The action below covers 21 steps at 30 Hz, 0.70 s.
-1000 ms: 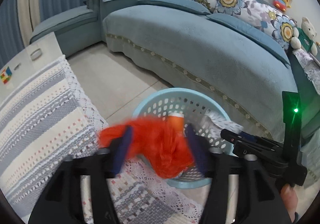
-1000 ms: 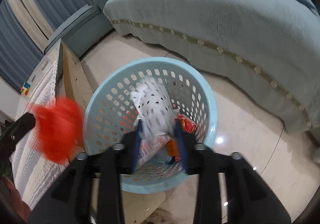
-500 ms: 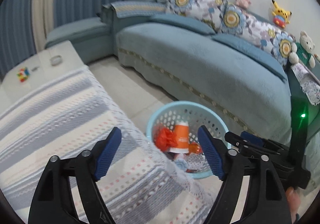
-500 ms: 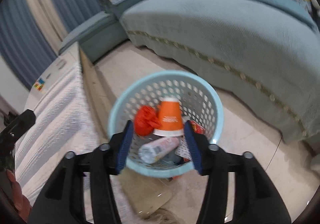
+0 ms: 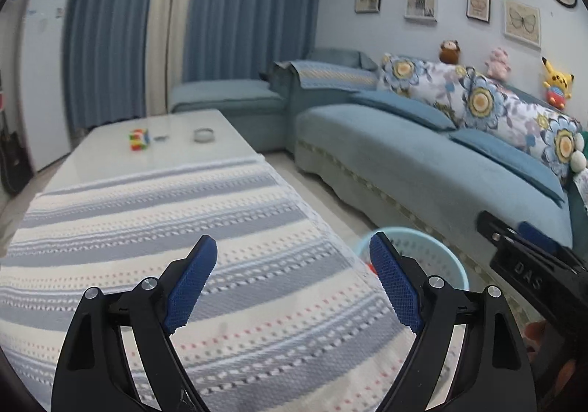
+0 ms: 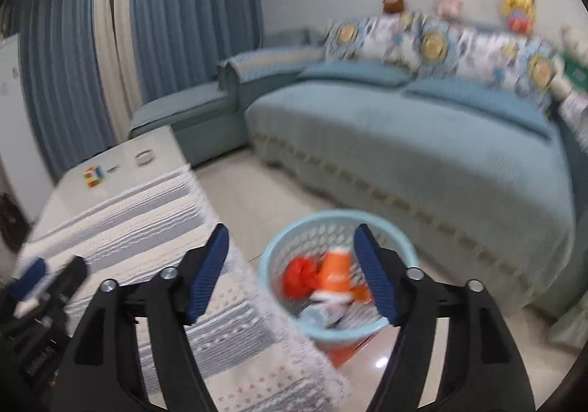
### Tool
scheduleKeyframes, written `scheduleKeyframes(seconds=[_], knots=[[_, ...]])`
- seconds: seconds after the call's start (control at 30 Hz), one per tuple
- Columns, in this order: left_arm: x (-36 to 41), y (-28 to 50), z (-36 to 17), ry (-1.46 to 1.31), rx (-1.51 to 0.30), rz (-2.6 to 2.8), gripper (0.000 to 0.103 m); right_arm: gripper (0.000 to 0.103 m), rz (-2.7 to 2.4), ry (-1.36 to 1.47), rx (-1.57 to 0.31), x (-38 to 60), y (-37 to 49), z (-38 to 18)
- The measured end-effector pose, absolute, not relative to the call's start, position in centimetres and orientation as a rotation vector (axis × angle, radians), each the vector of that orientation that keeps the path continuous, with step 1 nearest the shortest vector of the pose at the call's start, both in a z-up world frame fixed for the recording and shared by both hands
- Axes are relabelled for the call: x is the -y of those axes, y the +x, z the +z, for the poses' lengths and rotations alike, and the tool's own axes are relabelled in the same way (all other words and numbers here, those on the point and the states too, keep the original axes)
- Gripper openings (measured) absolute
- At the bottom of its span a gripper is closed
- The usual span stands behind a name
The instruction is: Collect trash
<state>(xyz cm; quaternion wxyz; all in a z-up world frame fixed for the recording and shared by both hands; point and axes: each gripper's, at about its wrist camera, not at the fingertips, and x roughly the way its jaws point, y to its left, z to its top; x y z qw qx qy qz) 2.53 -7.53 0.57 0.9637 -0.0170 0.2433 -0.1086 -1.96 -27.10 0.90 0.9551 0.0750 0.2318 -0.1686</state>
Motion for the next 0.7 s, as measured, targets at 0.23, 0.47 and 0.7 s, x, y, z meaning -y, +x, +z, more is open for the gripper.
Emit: scheduleKeyframes(seconds=[0.23, 0.47, 0.7], knots=[[7.5, 2.2, 0.8, 0.002, -0.447, -0.140, 0.088, 0.068, -0.373, 0.095, -0.420, 25.8, -2.2, 0.2], [6.6, 2.2, 0.8, -0.012, -0.443, -0.129, 0.090, 0.068, -0.355, 0.100, -0.428, 25.8, -2.3, -0.1], [6.1, 2.2, 0.8, -0.013, -0.449, -0.103, 0.090, 0.068, -0.354, 0.081, -0.420, 25.2, -2.3, -0.2]])
